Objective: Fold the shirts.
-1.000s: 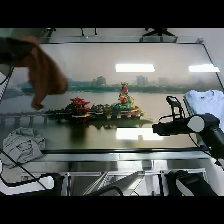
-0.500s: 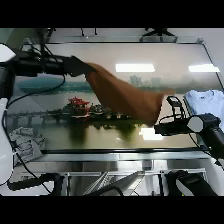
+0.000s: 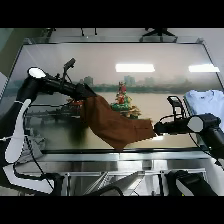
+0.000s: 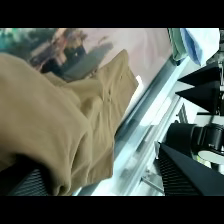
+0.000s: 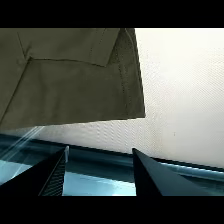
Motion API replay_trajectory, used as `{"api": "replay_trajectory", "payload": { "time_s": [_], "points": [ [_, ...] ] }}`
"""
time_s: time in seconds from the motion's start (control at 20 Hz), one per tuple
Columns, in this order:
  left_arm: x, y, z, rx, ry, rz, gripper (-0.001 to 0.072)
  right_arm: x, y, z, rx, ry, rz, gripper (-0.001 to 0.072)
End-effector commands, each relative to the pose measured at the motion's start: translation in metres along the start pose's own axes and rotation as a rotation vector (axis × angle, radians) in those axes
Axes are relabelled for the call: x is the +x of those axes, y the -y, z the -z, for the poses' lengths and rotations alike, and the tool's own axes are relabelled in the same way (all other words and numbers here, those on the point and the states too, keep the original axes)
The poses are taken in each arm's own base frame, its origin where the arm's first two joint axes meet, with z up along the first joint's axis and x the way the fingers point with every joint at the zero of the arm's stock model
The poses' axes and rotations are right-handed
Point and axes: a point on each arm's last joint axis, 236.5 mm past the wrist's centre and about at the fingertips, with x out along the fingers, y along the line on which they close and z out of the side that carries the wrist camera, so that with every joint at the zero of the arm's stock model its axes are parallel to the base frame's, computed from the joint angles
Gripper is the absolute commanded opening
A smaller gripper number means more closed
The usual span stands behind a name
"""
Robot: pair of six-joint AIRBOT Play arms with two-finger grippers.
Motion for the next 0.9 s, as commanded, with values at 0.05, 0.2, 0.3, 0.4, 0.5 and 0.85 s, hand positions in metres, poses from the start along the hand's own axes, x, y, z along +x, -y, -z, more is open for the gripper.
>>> {"api": "replay_trajectory", "payload": {
  "time_s": [0.05,0.2,0.3,0.4,0.5,0.85],
  "points": [
    [-0.048,-0.047,0.036,-0.156,-0.057,-0.116,0.0698,0.0,0.015,-0.029,0.11,0.094,-0.008,0.0458],
    [-0.051,-0.055,0.085,-0.27,-0.053,-0.141,0.0697,0.016,0.033,-0.031,0.18,0.041,-0.059,0.0457],
    [-0.037,-0.063,0.111,-0.333,0.004,-0.178,0.0697,0.033,0.048,-0.019,0.217,-0.053,-0.057,0.0457],
    [-0.011,-0.057,0.151,-0.384,-0.037,-0.168,0.0697,0.052,0.053,-0.008,0.215,-0.135,-0.059,0.0457],
    [0.024,-0.05,0.189,-0.387,-0.105,-0.174,0.0696,0.07,0.047,-0.002,0.183,-0.196,-0.092,0.0457],
    [0.139,-0.024,0.227,-0.34,-0.2,-0.13,0.0658,0.106,0.041,0.005,0.151,-0.265,-0.15,0.0457]
  ]
}}
